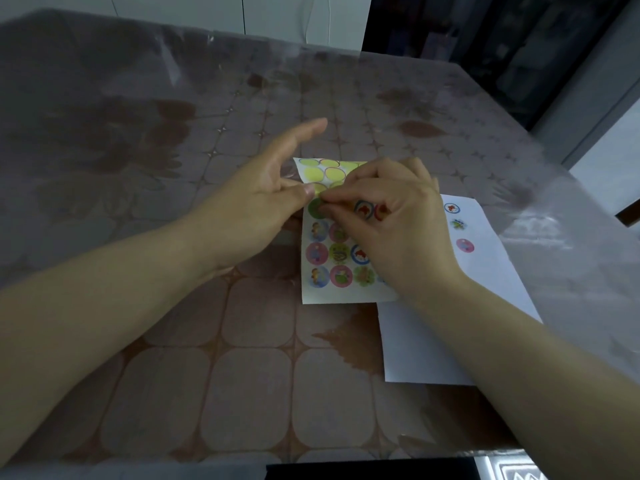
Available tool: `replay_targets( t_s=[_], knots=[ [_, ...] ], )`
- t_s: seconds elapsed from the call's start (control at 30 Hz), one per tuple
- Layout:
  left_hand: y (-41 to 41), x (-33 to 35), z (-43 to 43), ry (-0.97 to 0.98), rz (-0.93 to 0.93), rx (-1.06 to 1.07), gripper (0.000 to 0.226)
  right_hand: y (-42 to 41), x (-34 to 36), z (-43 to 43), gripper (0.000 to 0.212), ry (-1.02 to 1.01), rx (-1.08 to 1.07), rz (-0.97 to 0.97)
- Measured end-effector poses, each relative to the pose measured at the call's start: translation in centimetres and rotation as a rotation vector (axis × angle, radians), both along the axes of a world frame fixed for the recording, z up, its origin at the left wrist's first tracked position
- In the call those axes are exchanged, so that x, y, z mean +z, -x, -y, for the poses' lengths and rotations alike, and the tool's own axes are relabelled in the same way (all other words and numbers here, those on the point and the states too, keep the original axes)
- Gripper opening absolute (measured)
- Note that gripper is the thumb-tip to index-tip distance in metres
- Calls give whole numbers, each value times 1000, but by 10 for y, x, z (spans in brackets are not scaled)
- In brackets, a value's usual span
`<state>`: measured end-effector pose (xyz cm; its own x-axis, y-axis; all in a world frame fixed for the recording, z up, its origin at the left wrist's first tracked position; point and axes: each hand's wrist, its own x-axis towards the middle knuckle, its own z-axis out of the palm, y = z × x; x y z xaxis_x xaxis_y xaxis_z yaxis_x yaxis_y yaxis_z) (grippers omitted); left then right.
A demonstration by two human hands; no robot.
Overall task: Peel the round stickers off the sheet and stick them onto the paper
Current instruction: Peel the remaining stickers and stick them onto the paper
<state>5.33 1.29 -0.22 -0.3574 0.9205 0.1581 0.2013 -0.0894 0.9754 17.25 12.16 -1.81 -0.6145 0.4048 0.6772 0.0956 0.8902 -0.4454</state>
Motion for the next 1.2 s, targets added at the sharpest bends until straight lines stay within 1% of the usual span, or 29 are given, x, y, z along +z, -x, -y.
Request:
replay_targets(
  t_s=[0.13, 0.4, 0.63, 0.73, 0.8, 0.83, 0.93, 0.97, 1.03, 1.07, 1.1, 1.13, 1.2],
  knots=[
    [0, 0, -1, 4, 39, 21, 58, 1, -1, 1, 10, -49, -4, -20],
    [1, -2, -2, 38, 101, 52, 57, 0, 1, 1, 8, -13, -5, 4],
    [1, -4, -2, 44, 78, 56, 56, -1, 2, 2, 6, -29, 15, 7],
    [1, -3, -1, 41, 31, 47, 58, -2, 4, 2, 5, 10, 40, 31],
    [-1, -2, -1, 49, 21, 17, 60, -5, 7, 2, 4, 87, 65, 68],
    [-1, -1, 0, 53, 14, 4, 61, -8, 10, 1, 5, 158, 98, 87],
    [1, -2, 0, 90, -29, -2, 61, -13, 19, 3, 13, 441, 199, 128],
    [2, -3, 0, 98, -36, 3, 60, -14, 22, 4, 16, 509, 197, 129],
    [5, -5, -1, 105, -56, 26, 61, -17, 30, 0, 19, 669, 164, 61],
    [5, -6, -1, 113, -74, 51, 62, -21, 36, -5, 17, 752, 143, 35],
    [6, -6, -1, 120, -93, 79, 63, -27, 43, -12, 13, 804, 118, 57],
    [8, -7, -2, 127, -114, 115, 63, -35, 48, -19, 8, 812, 81, 141],
    [14, -9, -3, 117, -144, 194, 60, -50, 53, -31, 12, 781, 11, 372]
  ],
)
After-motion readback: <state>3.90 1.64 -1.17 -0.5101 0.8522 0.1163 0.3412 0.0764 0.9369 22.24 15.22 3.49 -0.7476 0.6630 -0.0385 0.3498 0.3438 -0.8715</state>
